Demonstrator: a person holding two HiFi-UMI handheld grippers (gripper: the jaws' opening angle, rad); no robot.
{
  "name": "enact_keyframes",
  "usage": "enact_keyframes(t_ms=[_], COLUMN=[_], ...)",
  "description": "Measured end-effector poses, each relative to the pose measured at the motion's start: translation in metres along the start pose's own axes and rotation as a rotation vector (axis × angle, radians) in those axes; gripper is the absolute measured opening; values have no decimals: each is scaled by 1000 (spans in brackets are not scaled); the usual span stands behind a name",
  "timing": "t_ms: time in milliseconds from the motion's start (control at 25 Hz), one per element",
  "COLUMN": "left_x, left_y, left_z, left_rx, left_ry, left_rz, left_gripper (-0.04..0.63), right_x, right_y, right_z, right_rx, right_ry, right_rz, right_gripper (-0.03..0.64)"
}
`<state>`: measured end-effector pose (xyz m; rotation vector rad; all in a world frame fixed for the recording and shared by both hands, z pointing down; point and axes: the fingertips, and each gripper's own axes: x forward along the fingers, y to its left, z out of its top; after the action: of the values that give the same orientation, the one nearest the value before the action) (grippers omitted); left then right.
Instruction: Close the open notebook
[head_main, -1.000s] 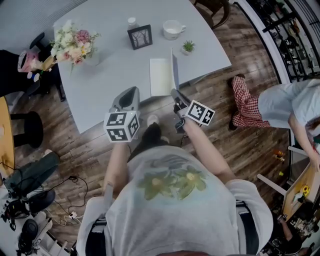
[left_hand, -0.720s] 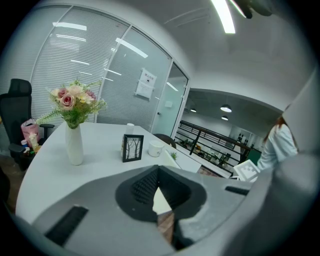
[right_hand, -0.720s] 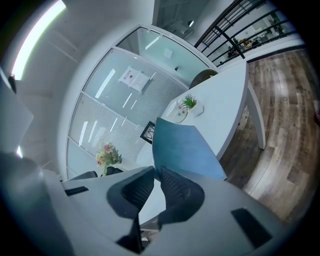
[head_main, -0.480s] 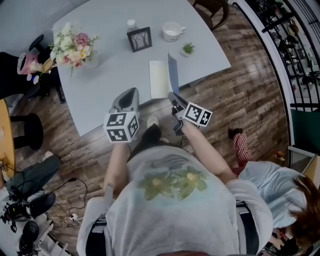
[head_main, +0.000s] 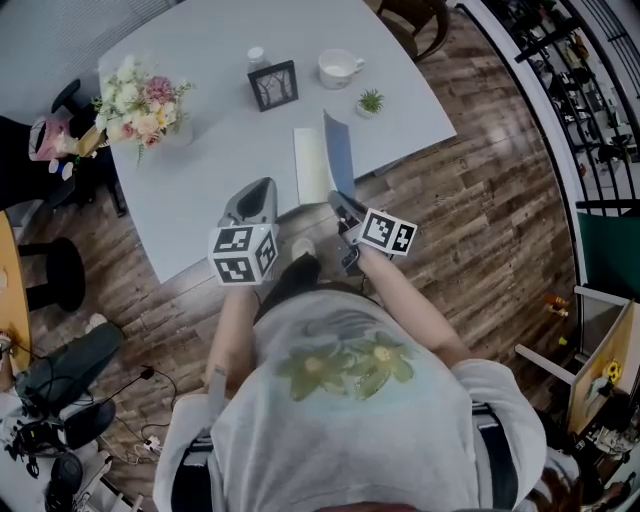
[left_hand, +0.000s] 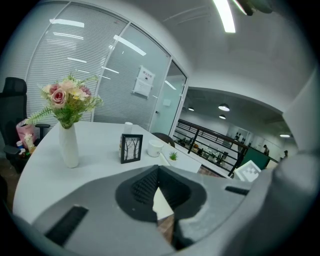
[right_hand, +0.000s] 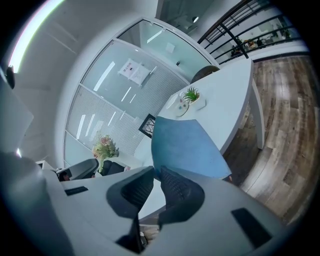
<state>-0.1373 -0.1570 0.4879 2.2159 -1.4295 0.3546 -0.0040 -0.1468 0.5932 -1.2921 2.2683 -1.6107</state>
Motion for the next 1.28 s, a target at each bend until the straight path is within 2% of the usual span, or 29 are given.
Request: enact_keyframes(t_ms=[440,1280], left_x=[12,14], left_y=[-1,10], left_z=[1,-4], left_rx=[14,16], left_ry=[15,37], left_rz=[-35,-44], left_gripper=[2,2], right_x=[8,27], right_y=[0,-5], right_z=[-8,-26], right_rx=[-19,-73], right_ry=[31,105], right_rz=[-13,-45], right_gripper=[54,57])
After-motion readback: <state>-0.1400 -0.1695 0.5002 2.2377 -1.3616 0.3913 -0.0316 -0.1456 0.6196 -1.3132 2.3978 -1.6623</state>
